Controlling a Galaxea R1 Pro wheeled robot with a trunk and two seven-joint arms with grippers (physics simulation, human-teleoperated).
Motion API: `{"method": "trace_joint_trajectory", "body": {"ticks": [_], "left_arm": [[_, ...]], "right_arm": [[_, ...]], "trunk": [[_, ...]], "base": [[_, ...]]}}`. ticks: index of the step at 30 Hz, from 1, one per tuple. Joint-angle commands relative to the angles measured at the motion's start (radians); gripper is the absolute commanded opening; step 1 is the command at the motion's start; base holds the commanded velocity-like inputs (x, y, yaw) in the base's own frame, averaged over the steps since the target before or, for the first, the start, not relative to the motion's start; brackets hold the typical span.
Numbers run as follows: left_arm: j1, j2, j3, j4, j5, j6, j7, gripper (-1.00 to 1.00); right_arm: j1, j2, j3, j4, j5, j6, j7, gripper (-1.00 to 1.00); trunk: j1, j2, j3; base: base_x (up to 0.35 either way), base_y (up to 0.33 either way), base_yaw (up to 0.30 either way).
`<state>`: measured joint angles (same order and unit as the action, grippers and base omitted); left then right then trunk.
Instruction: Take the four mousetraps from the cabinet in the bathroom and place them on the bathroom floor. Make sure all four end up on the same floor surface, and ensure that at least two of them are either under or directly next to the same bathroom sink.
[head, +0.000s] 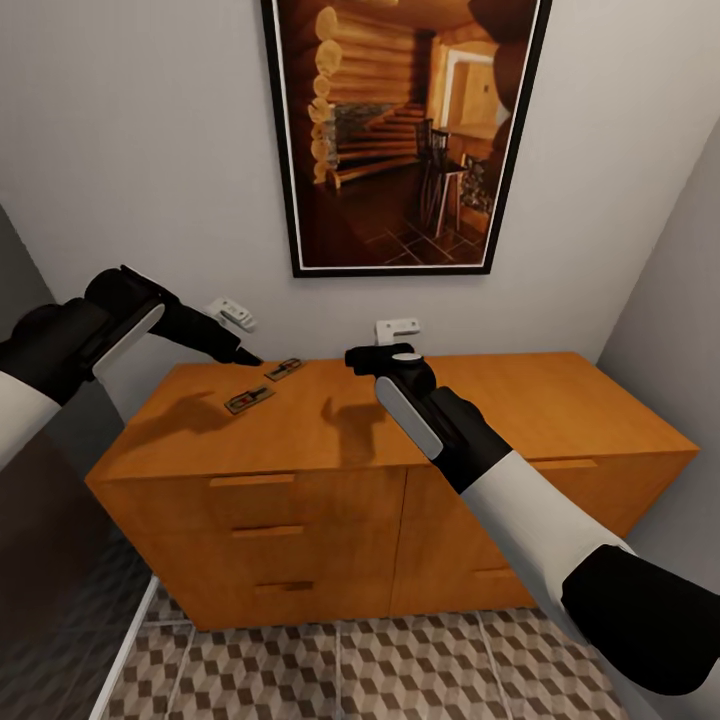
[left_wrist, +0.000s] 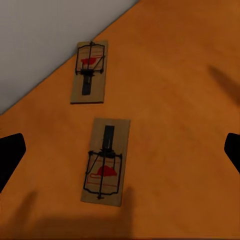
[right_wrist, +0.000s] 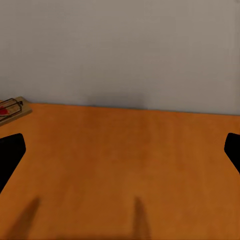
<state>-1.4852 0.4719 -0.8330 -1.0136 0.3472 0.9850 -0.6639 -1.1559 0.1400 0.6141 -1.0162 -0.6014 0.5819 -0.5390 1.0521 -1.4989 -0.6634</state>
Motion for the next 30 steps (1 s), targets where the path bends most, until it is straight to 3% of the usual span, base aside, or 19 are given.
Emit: {"method": "trace_joint_trajectory", "body": {"ticks": [1,5,12,15,16,18,30], "left_arm": [[-0.001,0.004,-0.003,-0.001,-0.002,0.003,-0.002,1.00],[-0.001,0.033,-0.003,-0.002,-0.029,0.004,-0.003,1.00],[0.000,0.058,-0.004,0.001,-0.038,0.003,-0.002,1.00],[0.009,0.060,-0.010,0.001,-0.039,0.003,-0.002,1.00],[0.018,0.061,-0.044,0.000,-0.039,0.003,-0.002,1.00],[0.019,0.059,-0.054,-0.001,-0.039,0.003,-0.003,1.00],[0.022,0.046,-0.071,-0.005,-0.034,0.003,-0.004,1.00]], "right_arm": [[-0.001,0.000,0.003,-0.001,-0.010,0.001,-0.010,1.00],[0.002,0.000,0.003,-0.001,-0.010,0.001,-0.010,1.00],[0.002,0.001,0.004,-0.001,-0.010,0.001,-0.010,1.00],[0.002,0.001,0.005,-0.002,-0.009,0.001,-0.010,1.00],[0.002,0.000,0.005,-0.002,-0.009,0.001,-0.010,1.00],[0.002,0.000,0.006,-0.002,-0.009,0.001,-0.010,1.00],[0.002,0.000,0.006,-0.002,-0.009,0.001,-0.010,1.00]], "trunk": [[0.000,-0.001,-0.001],[0.000,-0.001,-0.001],[0.000,-0.001,-0.001],[0.000,-0.001,-0.001],[0.000,-0.001,-0.001],[0.000,-0.001,-0.001],[0.000,-0.001,-0.001]], "base": [[0.001,0.000,0.000],[0.092,0.000,0.000],[0.185,0.000,0.000],[0.048,0.000,0.000],[0.007,0.000,0.000],[0.005,0.000,0.000],[0.015,0.000,0.000]]}}
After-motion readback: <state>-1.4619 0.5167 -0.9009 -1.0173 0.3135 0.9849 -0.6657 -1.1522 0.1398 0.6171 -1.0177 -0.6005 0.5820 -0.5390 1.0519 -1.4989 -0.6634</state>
